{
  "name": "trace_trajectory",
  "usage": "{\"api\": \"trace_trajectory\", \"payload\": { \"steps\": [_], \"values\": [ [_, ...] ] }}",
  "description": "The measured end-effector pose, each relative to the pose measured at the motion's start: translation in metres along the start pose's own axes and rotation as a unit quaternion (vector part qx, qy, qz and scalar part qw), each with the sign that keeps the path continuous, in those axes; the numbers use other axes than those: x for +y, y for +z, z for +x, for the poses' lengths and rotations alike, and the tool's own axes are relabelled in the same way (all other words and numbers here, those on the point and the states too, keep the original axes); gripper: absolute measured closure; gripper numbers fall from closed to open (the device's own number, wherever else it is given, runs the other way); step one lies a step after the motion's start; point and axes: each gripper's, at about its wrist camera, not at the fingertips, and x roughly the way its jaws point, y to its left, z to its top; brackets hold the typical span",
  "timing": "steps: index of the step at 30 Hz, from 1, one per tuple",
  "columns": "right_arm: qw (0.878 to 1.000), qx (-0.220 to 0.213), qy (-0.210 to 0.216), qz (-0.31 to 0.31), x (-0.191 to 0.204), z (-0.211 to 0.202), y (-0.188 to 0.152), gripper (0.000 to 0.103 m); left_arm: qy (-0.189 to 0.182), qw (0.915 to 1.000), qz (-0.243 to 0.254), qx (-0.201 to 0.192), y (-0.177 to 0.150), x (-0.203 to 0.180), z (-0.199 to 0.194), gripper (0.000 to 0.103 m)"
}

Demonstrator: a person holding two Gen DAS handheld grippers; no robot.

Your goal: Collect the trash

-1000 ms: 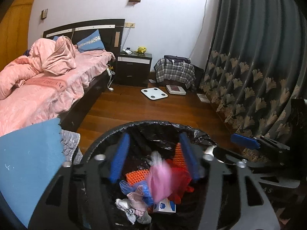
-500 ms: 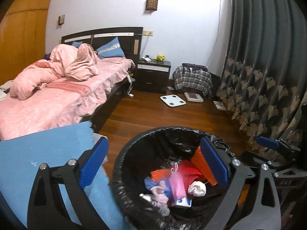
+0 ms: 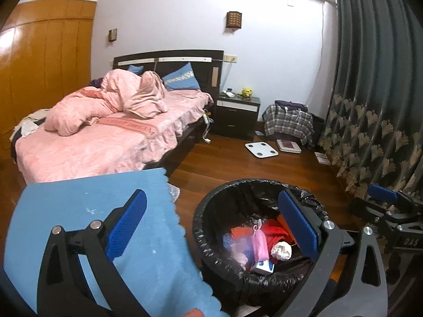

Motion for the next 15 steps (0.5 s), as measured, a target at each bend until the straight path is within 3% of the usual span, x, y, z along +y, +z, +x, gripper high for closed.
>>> {"api": "trace_trajectory", "payload": {
  "steps": [15],
  "values": [
    [0.999,-0.021,0.029,-0.027,0.039,-0.046,0.006,0.006,0.022,0.9991,0.016,-0.032,-0.004,0.001,-0.073,0.006]
  ]
}}
